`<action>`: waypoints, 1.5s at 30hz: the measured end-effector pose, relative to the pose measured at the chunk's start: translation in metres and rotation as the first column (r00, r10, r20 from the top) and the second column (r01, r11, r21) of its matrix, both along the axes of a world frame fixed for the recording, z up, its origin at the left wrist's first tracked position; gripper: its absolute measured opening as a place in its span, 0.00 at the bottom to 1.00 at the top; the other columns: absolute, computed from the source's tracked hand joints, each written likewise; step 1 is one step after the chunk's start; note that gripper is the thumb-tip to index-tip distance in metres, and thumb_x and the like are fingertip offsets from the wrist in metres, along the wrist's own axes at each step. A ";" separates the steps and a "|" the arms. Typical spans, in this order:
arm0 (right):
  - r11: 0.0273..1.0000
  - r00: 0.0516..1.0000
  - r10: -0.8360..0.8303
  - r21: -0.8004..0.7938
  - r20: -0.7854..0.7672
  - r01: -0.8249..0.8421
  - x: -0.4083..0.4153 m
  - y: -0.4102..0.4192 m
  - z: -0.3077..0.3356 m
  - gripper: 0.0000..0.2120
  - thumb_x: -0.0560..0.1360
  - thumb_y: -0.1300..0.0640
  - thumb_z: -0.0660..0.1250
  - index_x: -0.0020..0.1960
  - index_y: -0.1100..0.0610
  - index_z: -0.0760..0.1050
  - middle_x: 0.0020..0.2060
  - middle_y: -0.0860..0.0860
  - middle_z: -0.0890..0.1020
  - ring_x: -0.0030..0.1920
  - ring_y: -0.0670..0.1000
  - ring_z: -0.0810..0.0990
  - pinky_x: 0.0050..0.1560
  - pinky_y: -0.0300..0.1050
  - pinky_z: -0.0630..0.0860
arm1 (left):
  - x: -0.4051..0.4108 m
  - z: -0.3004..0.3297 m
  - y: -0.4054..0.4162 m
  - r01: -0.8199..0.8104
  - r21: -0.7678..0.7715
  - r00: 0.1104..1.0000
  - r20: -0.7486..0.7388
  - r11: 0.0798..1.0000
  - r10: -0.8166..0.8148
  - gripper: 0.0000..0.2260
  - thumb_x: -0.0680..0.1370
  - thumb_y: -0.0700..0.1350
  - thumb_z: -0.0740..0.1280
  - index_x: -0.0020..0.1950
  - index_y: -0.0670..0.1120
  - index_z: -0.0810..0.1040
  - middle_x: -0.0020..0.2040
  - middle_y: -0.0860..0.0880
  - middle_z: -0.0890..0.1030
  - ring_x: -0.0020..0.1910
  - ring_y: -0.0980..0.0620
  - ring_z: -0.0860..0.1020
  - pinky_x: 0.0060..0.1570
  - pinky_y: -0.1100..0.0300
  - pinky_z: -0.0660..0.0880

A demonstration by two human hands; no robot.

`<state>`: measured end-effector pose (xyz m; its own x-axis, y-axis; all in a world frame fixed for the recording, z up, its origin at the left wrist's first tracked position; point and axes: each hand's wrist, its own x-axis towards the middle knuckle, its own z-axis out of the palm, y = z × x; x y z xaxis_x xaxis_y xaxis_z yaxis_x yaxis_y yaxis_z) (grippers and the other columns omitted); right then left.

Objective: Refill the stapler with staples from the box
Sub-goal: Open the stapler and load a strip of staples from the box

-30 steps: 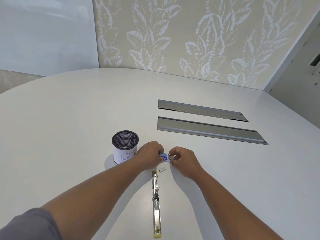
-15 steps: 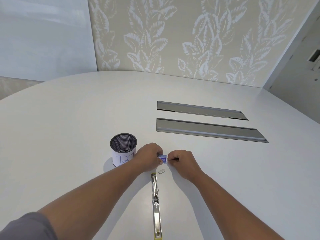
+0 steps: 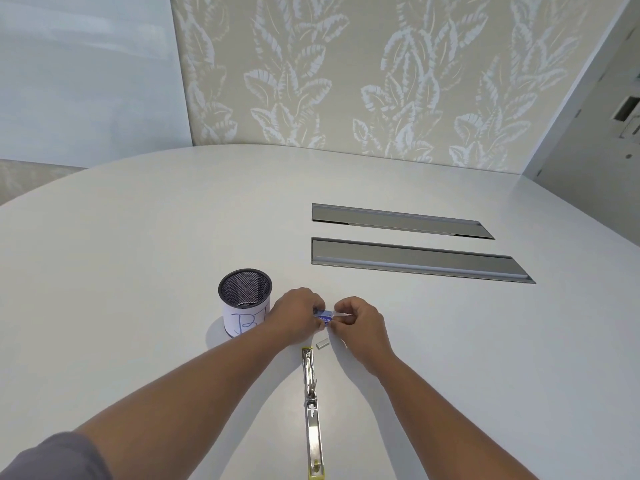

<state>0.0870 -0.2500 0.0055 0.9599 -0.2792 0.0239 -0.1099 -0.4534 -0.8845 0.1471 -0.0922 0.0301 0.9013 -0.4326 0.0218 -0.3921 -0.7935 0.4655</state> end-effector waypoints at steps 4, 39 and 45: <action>0.999 0.999 -0.006 0.034 0.048 0.004 -0.002 0.002 0.000 0.11 0.69 0.65 0.75 0.46 0.51 0.81 0.41 0.45 0.86 0.40 0.39 0.84 0.42 0.30 0.77 | -0.001 0.003 -0.004 -0.007 0.035 0.999 0.041 0.999 0.005 0.11 0.74 0.50 0.73 0.55 0.51 0.84 0.53 0.51 0.81 0.53 0.47 0.78 0.43 0.59 0.67; 0.994 0.985 0.055 -0.098 0.166 -0.039 -0.008 0.009 -0.010 0.10 0.70 0.63 0.70 0.41 0.48 0.74 0.37 0.44 0.84 0.37 0.45 0.83 0.41 0.41 0.78 | -0.008 0.010 -0.003 0.013 0.065 0.999 0.031 0.998 -0.015 0.10 0.75 0.48 0.73 0.56 0.50 0.85 0.53 0.48 0.84 0.53 0.45 0.81 0.48 0.57 0.76; 0.993 0.986 0.049 -0.115 0.157 -0.031 -0.009 0.009 -0.009 0.10 0.70 0.62 0.70 0.41 0.48 0.74 0.36 0.45 0.84 0.37 0.46 0.83 0.41 0.45 0.78 | -0.009 0.009 -0.003 0.026 0.057 0.999 0.045 0.998 -0.029 0.11 0.75 0.48 0.72 0.57 0.51 0.85 0.53 0.48 0.84 0.53 0.45 0.80 0.46 0.58 0.73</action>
